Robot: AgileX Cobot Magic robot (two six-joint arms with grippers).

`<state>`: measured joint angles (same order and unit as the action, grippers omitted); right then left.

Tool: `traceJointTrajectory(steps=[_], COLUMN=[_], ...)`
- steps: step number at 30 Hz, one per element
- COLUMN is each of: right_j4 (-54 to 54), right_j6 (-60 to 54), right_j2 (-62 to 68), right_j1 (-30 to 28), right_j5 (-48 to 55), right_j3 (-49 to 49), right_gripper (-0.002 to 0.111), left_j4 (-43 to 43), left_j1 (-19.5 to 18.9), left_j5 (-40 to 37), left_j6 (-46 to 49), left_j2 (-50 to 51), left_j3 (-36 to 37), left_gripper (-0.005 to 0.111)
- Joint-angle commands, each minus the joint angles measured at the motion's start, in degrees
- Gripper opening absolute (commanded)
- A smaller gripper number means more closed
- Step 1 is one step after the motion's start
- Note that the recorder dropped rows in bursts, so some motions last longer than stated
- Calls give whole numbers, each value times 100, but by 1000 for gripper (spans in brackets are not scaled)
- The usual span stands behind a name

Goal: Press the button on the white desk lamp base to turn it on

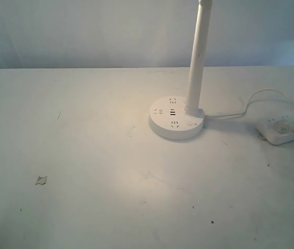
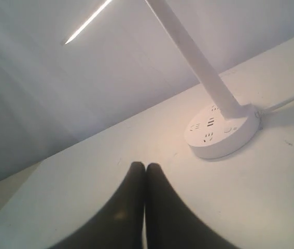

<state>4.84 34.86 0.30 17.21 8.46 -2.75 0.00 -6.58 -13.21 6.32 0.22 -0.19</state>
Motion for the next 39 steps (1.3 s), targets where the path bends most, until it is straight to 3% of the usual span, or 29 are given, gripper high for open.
traceJointTrajectory(steps=[1,7,13,19,24,39], right_j4=[-17,-220,-220,-220,-253,-213], right_j6=[-5,-656,-2240,-3125,-3573,-3451], right_j2=[-30,-30,-30,-30,-30,-30], right_j1=[11,-493,-1742,-2758,-2874,-2874], right_j5=[-28,300,1327,1372,1397,1206], right_j3=[27,27,27,27,63,275], right_gripper=[0,0,0,0,0,0], left_j4=[0,0,0,0,0,0], left_j1=[-3,-3,-3,-3,-3,-3], left_j5=[-3,-3,-3,-3,-3,-3], left_j6=[-6,-6,-6,-6,-6,-6], left_j2=[-22,-22,-22,-22,-22,-22], left_j3=[19,19,19,19,19,19], left_gripper=[0,0,0,0,0,0])
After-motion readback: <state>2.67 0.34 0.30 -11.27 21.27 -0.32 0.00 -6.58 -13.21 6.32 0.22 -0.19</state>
